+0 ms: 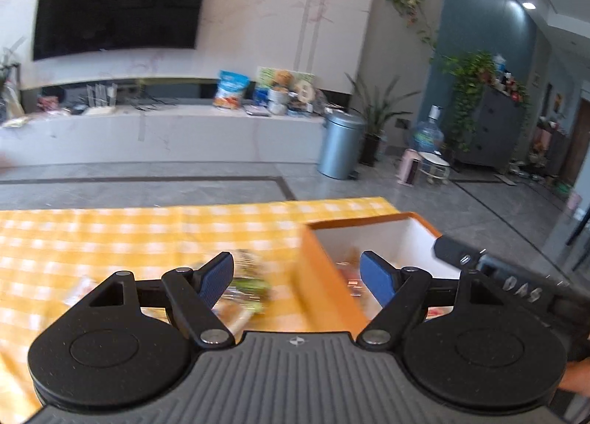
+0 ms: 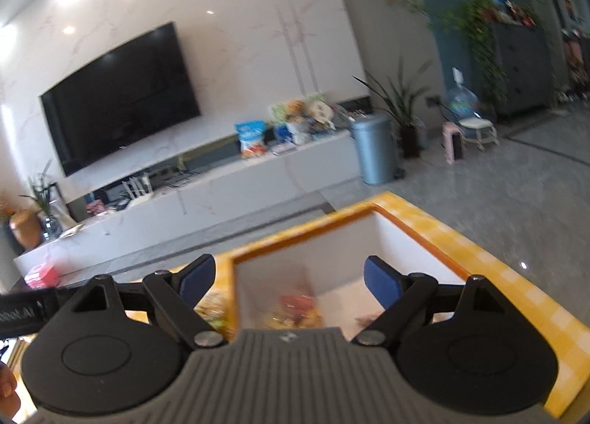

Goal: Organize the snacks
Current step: 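Move both tools away from the box back over the table, then move the right tool to the blue-and-white bread pastry bag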

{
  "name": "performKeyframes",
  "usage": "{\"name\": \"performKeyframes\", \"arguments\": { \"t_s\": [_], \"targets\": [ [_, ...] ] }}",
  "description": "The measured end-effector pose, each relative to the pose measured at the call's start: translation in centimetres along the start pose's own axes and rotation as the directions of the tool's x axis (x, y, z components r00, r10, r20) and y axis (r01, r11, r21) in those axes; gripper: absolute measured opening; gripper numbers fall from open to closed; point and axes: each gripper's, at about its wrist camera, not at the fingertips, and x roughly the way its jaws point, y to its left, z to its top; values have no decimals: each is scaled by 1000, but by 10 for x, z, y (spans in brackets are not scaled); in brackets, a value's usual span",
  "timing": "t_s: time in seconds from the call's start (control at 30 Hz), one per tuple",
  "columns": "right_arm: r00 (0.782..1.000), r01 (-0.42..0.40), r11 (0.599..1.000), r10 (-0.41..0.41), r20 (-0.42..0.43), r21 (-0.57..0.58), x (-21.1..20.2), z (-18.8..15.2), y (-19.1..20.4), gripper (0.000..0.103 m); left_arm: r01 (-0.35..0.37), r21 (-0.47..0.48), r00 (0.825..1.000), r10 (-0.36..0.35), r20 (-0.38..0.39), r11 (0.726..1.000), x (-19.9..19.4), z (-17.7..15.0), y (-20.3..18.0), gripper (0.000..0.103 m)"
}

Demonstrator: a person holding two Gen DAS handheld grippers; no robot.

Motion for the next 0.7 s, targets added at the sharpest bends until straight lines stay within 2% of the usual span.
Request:
{"name": "performKeyframes", "arguments": {
  "t_s": [0.23, 0.37, 0.47, 0.53, 0.7],
  "targets": [
    [993, -106, 993, 108, 44, -44, -11, -4, 55, 86, -63, -98, 998, 66, 19, 993, -18, -11, 59, 92],
    [989, -141, 989, 144, 47, -47, -8, -18, 87, 86, -165, -156, 986, 163, -22, 974, -12, -24, 89, 92],
    [984, -171, 984, 173, 32, -58, 2, -34, 107, 86, -212, -178, 977, 208, -45, 961, -5, -32, 110, 92],
    [985, -171, 982, 172, 7, -75, 13, -46, 121, 92, -231, -200, 973, 223, -62, 952, -2, -39, 125, 92],
    [990, -130, 984, 122, -75, -123, 53, -78, 137, 93, -260, -252, 965, 239, -109, 932, 11, -58, 156, 92]
  ]
}}
